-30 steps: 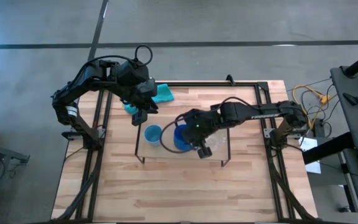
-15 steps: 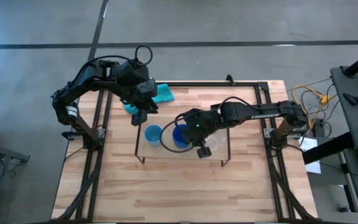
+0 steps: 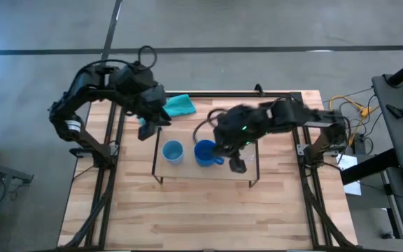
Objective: Stack small to large cups/mugs on shelf
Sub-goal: Return to Home Position
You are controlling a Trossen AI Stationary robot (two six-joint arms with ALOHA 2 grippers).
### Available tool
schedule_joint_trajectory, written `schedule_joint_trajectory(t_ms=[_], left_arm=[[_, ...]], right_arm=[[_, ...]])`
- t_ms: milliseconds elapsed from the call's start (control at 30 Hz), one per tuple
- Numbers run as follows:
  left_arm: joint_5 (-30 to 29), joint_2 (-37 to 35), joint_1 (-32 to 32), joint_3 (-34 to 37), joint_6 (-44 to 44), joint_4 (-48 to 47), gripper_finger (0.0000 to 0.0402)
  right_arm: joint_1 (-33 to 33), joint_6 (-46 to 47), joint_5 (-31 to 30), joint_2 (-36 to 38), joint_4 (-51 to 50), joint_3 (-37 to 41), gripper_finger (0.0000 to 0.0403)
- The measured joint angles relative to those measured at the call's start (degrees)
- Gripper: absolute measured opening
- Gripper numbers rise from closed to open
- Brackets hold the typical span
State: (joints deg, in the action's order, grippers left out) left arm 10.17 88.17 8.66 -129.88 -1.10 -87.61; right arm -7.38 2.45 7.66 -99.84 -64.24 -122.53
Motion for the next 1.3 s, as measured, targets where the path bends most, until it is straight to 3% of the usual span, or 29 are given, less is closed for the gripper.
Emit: schedule_joint_trajectory(t_ms=[300,667,900,1300], left_arm=[[0.0,-6.2,0.0,1.1,-2.9,-2.6,0.0063],[-6.6,-18.7,0.0,5.9,-10.3,-0.8,0.0063],[-7.1,-26.2,0.0,12.7,-12.1,4.9,0.0063],[-8.6,-43.4,0.0,31.4,-16.5,16.8,0.0063]], right_arm=[[0.0,6.9,-0.2,0.3,-5.2,-11.0,0.0054],[0.2,6.4,-0.2,4.5,-10.2,-6.6,0.0054],[0.4,8.1,-0.2,15.4,-4.1,4.4,0.0054],[0.4,10.4,0.0,41.5,22.7,37.5,0.0054]])
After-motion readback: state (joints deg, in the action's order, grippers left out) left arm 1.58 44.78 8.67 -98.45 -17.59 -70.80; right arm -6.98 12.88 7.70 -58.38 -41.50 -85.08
